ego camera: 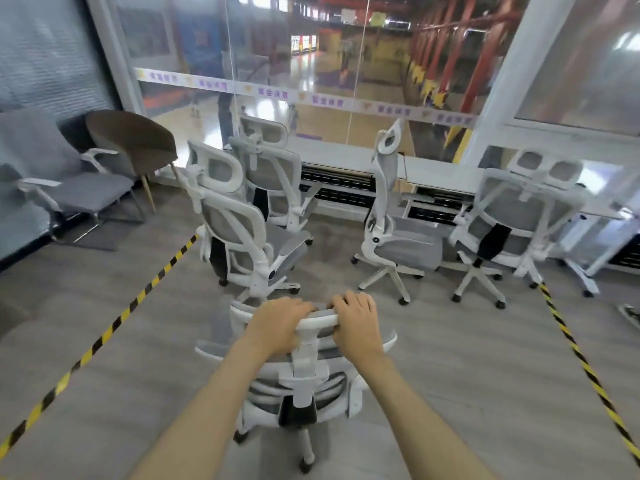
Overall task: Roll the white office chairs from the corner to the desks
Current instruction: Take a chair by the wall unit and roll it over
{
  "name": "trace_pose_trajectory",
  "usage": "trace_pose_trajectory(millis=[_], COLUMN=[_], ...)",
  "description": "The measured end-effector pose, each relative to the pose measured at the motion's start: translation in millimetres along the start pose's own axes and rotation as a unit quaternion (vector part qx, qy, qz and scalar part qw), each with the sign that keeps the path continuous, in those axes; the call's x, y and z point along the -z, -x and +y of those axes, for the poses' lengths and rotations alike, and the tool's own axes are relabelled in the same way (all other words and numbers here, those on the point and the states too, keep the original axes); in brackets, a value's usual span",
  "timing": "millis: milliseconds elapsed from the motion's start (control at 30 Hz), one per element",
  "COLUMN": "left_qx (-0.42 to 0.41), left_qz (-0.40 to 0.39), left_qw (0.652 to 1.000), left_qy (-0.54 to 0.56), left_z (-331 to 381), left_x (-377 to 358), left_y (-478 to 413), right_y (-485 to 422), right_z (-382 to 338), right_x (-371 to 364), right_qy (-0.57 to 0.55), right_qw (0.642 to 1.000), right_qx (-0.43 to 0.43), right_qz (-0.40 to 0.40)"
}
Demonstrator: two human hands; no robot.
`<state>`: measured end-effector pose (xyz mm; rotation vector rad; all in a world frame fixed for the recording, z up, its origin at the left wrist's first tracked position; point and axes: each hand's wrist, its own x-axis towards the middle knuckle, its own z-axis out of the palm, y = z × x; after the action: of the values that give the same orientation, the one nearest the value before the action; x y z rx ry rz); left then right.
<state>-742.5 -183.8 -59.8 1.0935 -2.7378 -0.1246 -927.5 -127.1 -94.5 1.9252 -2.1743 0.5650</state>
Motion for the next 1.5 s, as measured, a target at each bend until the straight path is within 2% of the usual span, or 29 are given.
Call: trace_pose_trajectory(millis=[133,200,400,567,867,1033,1300,1500], left_qx=[-0.071,-0.075,-0.044,0.025,0.125,0.181,0.32,0.432], left_qz=[-0.029,-0.037,0.053,0.084,0.022,0.02,0.012,0.063], left_qw=[0.997,0.996,0.993,0.99,0.983,0.977,0.943,0.896], left_qy=[-0.016,-0.008,0.094,0.108,0.129,0.112,0.093,0.086], left_z=[-21.6,-28.2,-44.1,-55.5,-73.7,-92.5,-131.6,-161.5], left_x=[-3.7,-6.4,-12.8,-8.3,6.5,20.8,36.4,45.9], left_y=[-78.5,-109.4,-174.5,-208.2,-254.6,-239.5,-143.0,-28.7], right_y=[-46.7,-69.0,-141.7,-192.7,-270.3,-289.4,-280.9,-240.8], right_z=[26.7,40.7,80.9,102.0,103.3,73.7,-24.2,-134.5], right_x=[-11.7,-16.9,-37.6,-52.3,-60.5,-62.7,-85.4,-97.4], right_qy=[0.025,0.038,0.049,0.038,-0.074,-0.075,-0.154,-0.174], right_qw=[0.999,0.997,0.992,0.992,0.996,0.992,0.956,0.913], right_qx=[-0.045,-0.066,-0.117,-0.115,-0.022,0.065,0.201,0.315], right_qz=[0.003,-0.004,-0.006,0.017,-0.052,-0.074,-0.148,-0.193])
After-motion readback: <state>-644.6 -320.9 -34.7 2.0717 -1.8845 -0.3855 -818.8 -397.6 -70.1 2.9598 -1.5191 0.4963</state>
